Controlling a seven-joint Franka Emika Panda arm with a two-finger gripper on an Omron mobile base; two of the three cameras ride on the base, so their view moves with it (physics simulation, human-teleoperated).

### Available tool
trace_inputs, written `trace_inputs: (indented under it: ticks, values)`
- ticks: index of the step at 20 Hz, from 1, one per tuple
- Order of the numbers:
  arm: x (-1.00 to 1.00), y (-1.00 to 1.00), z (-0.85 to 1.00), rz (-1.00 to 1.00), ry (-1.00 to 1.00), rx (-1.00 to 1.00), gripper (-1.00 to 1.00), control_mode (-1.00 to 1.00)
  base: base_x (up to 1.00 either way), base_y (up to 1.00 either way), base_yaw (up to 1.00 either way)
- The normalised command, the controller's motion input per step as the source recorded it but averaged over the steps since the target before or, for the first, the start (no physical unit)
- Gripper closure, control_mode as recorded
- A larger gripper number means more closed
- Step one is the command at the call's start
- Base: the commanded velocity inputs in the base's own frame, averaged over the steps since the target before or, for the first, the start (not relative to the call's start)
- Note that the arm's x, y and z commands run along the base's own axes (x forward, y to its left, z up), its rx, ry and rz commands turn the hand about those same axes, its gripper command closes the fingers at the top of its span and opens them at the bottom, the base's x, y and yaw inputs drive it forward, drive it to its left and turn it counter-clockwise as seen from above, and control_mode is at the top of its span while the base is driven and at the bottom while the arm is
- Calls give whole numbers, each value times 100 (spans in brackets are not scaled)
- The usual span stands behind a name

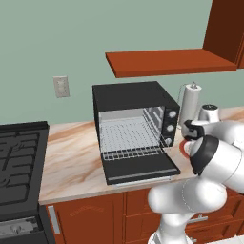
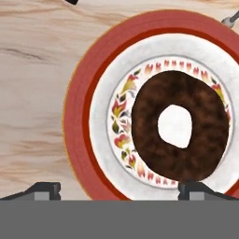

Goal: Pick up the bagel from the plate, place it on the toaster oven rack, close the door, and set the timer.

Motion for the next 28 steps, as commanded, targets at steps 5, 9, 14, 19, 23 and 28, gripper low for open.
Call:
trace_inputs:
  ticks: [5, 9, 14, 19, 23, 28]
  values:
    - [18, 0, -13, 1, 0, 0, -100, -100, 0, 0, 0]
    - [26, 0, -12, 0, 1, 1, -100, -100, 0, 0, 0]
    - [22, -5, -12, 0, 3, 2, -100, -100, 0, 0, 0]
    - [16, -13, -11, 0, 2, 3, -100, -100, 0, 0, 0]
    - [0, -18, -15, 0, 1, 2, -100, -100, 0, 0, 0]
    - [0, -4, -20, 0, 1, 1, -100, -100, 0, 0, 0]
